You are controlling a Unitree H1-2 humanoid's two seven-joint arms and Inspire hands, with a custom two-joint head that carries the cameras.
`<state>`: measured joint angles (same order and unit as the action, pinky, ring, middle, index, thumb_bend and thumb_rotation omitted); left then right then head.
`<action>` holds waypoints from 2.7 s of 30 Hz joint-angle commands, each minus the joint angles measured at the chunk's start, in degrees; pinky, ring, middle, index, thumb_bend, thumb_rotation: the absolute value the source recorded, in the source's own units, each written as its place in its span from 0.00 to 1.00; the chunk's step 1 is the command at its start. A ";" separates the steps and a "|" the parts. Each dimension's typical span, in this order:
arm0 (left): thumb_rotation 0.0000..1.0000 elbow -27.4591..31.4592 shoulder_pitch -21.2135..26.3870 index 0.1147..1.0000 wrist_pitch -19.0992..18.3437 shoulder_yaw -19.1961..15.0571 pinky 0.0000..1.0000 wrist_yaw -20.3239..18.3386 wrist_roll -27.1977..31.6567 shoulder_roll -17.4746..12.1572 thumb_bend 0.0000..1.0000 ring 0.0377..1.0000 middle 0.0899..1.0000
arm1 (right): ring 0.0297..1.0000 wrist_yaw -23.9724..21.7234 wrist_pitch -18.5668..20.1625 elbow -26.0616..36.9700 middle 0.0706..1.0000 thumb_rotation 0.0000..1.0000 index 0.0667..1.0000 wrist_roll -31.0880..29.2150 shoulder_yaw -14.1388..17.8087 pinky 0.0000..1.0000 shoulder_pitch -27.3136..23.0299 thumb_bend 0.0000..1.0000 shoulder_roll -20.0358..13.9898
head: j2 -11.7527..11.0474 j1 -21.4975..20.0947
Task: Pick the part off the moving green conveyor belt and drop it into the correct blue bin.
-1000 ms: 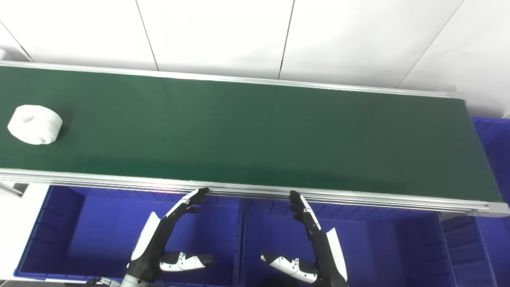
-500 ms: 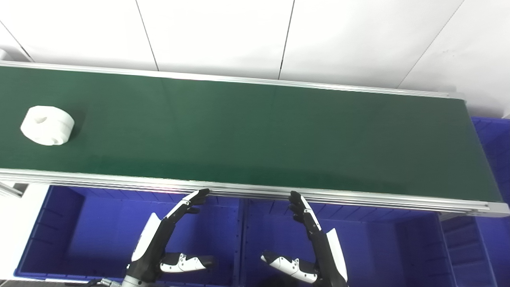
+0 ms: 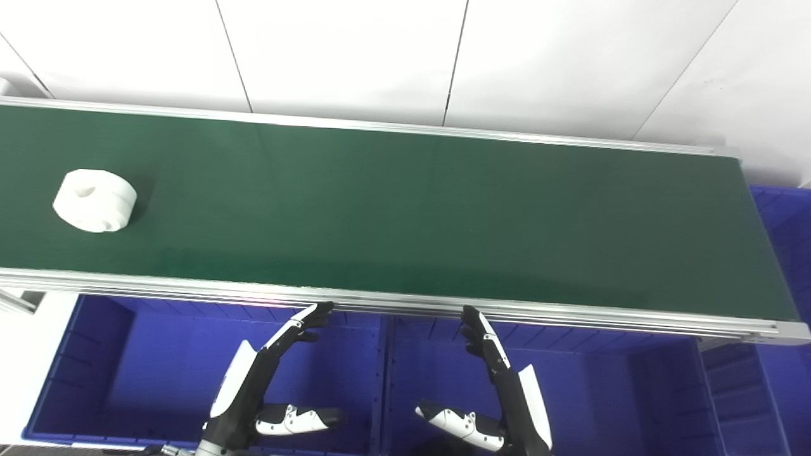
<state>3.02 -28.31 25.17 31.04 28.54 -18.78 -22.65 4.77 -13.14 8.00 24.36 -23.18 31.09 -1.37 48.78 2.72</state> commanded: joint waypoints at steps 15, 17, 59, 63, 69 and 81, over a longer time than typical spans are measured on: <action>0.62 -4.72 1.70 0.79 1.75 3.91 0.67 4.39 -2.20 -0.18 0.83 0.76 0.80 | 0.91 2.17 -8.69 -6.36 0.93 0.51 0.97 -1.21 0.70 0.88 -0.89 0.79 -1.41 | -13.29 15.11; 0.62 -5.90 2.20 0.78 1.75 4.50 0.66 5.28 -2.95 -0.11 0.84 0.75 0.78 | 0.91 2.51 -10.46 -8.11 0.93 0.50 0.98 -1.37 1.01 0.89 -1.40 0.78 -1.61 | -15.03 16.32; 0.39 22.22 23.37 0.92 -19.05 -29.40 0.77 -33.09 -1.17 -10.19 0.74 0.87 0.92 | 0.89 5.06 -13.73 -15.15 0.92 0.43 0.97 -2.89 0.57 0.87 -6.22 0.77 -0.59 | -18.50 17.18; 0.33 18.98 26.97 0.95 -22.52 -31.10 0.82 -37.29 -3.24 -11.80 0.76 0.91 0.95 | 0.90 4.82 -13.71 -15.46 0.93 0.44 0.97 -3.46 0.54 0.88 -6.67 0.77 -1.02 | -18.76 17.95; 0.28 13.08 31.00 0.96 -25.45 -32.17 0.83 -41.12 -5.52 -13.99 0.80 0.92 0.95 | 0.91 4.59 -13.68 -16.06 0.93 0.44 0.98 -3.93 0.48 0.89 -7.38 0.77 -1.31 | -19.06 18.41; 0.12 0.90 35.46 0.94 -26.68 -28.43 0.88 -45.21 -12.59 -17.72 0.94 0.90 0.92 | 0.91 8.38 -13.76 -17.12 0.93 0.44 0.98 -5.14 -2.29 0.88 -8.70 0.76 -2.71 | -19.40 18.10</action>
<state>3.90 4.90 -1.70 2.72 -16.58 -30.66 -38.10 12.14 -23.38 -10.08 19.54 -25.12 22.80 -4.10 29.36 20.74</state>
